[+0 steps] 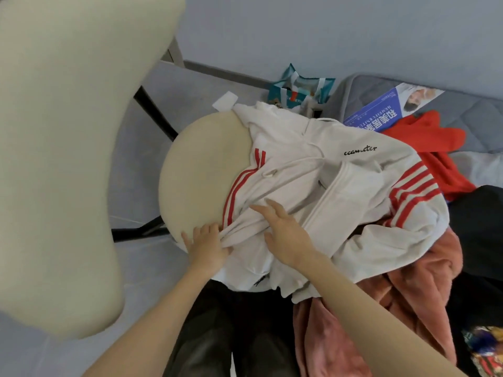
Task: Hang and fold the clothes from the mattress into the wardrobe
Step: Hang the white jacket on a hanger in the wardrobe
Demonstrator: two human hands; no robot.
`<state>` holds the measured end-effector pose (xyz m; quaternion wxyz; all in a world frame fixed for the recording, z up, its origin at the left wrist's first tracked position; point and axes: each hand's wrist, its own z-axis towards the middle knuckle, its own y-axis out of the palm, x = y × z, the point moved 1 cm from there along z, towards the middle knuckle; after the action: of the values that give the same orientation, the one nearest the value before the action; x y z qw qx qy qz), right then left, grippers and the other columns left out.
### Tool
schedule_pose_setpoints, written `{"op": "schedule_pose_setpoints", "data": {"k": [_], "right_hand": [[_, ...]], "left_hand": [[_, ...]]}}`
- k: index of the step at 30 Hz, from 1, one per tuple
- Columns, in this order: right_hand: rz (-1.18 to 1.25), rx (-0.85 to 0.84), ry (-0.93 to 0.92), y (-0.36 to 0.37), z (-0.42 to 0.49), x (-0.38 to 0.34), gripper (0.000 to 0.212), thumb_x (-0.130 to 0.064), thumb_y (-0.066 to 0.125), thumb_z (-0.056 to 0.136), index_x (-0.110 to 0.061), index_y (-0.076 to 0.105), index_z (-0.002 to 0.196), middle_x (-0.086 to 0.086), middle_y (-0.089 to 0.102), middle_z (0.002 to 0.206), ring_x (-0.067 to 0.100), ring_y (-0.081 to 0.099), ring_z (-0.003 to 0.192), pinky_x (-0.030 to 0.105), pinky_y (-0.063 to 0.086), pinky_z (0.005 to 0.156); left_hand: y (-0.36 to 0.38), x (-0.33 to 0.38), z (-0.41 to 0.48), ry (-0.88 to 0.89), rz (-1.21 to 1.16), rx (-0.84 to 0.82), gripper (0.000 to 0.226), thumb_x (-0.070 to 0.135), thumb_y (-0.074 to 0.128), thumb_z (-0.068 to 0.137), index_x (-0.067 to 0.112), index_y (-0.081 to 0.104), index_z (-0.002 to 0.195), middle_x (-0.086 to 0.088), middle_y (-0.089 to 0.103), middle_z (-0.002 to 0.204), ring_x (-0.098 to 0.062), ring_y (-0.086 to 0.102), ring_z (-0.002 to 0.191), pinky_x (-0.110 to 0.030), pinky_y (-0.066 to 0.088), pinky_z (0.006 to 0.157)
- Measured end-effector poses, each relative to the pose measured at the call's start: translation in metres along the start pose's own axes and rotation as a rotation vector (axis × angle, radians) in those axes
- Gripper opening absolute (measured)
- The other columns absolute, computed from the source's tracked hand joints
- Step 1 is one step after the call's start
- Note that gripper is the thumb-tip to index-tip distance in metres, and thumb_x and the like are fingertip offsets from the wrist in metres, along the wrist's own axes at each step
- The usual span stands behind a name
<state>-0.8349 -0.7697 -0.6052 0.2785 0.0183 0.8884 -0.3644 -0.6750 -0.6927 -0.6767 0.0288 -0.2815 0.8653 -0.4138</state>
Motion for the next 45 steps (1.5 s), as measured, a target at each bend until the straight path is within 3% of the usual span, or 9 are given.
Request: {"op": "schedule_pose_setpoints", "data": {"k": [5,11,17,21,24,31,37,41,45], "right_hand": [[-0.318,0.013,0.001,0.009,0.014,0.007,0.064,0.005,0.046,0.084,-0.031,0.033,0.136,-0.002,-0.01,0.159,0.031,0.051,0.103,0.037,0.046,0.072],[-0.453,0.139,0.15,-0.014,-0.009,0.045,0.029,0.005,0.041,0.087,-0.009,0.06,0.105,0.004,0.051,0.121,0.029,0.051,0.104,0.032,0.037,0.074],[-0.084,0.271,0.24,-0.023,-0.027,0.047,0.023,-0.015,0.04,0.091,-0.022,0.058,0.104,0.001,0.066,0.101,0.032,0.057,0.1,0.04,0.042,0.087],[-0.038,0.125,0.431,-0.014,-0.004,0.03,0.06,-0.059,0.055,0.081,-0.034,0.034,0.131,0.0,0.048,0.135,0.038,0.04,0.126,0.05,0.03,0.105],[-0.289,0.013,0.33,0.011,0.003,0.031,0.069,-0.04,0.058,0.084,-0.038,0.023,0.143,0.001,0.028,0.145,0.041,0.033,0.127,0.048,0.026,0.107],[0.188,0.082,0.108,0.0,-0.001,0.038,0.069,-0.004,0.064,0.073,-0.034,0.035,0.129,-0.004,0.053,0.101,0.016,0.053,0.086,0.021,0.038,0.061],[0.513,0.303,-0.09,-0.012,0.023,-0.019,0.063,0.004,0.065,0.076,-0.031,0.038,0.121,-0.011,0.048,0.121,0.003,0.045,0.111,0.0,0.033,0.086],[0.385,0.252,-0.004,-0.004,0.04,-0.018,0.059,-0.011,0.062,0.087,-0.027,0.038,0.138,-0.005,0.032,0.147,0.015,0.033,0.135,0.025,0.02,0.113],[-0.026,0.476,0.116,-0.001,0.02,0.005,0.051,-0.002,0.062,0.076,-0.015,0.056,0.125,0.007,0.047,0.141,0.032,0.043,0.127,0.04,0.03,0.106]], "left_hand": [[0.001,0.007,-0.03,0.107,-0.128,0.107,0.023,0.02,0.048,0.092,0.02,0.041,0.114,-0.001,0.063,0.089,-0.024,0.061,0.079,-0.033,0.046,0.065],[0.009,0.039,-0.067,0.099,-0.654,-0.505,0.037,0.055,0.063,0.079,0.031,0.055,0.106,0.016,0.064,0.093,-0.003,0.062,0.085,-0.028,0.052,0.078],[0.001,0.037,-0.019,-0.11,-0.775,0.233,0.029,0.029,0.046,0.098,0.014,0.05,0.122,-0.006,0.052,0.121,-0.017,0.05,0.101,-0.025,0.039,0.082],[0.003,0.035,0.023,-0.303,-0.64,-0.007,0.052,0.039,0.055,0.091,0.01,0.041,0.132,-0.012,0.036,0.131,-0.031,0.038,0.123,-0.04,0.035,0.099],[0.008,0.034,0.029,-0.28,-0.509,-0.076,0.042,0.038,0.04,0.099,0.01,0.047,0.129,-0.013,0.041,0.133,-0.032,0.041,0.121,-0.041,0.034,0.101],[-0.091,0.015,0.013,-0.206,-0.688,0.571,0.017,0.021,0.035,0.101,0.013,0.05,0.104,-0.002,0.057,0.092,-0.03,0.055,0.09,-0.03,0.03,0.068],[-0.184,0.027,0.053,-0.185,-0.699,0.825,0.025,0.015,0.035,0.1,0.009,0.052,0.117,-0.01,0.061,0.115,-0.031,0.054,0.105,-0.026,0.026,0.069],[-0.173,0.013,0.071,-0.08,-0.555,0.826,0.055,-0.003,0.044,0.09,0.015,0.04,0.142,-0.015,0.044,0.131,-0.027,0.045,0.118,-0.026,0.033,0.093],[-0.111,0.017,0.052,0.159,-0.388,0.558,0.045,0.006,0.045,0.093,0.015,0.044,0.138,-0.009,0.028,0.147,-0.026,0.028,0.133,-0.026,0.025,0.108]]}}
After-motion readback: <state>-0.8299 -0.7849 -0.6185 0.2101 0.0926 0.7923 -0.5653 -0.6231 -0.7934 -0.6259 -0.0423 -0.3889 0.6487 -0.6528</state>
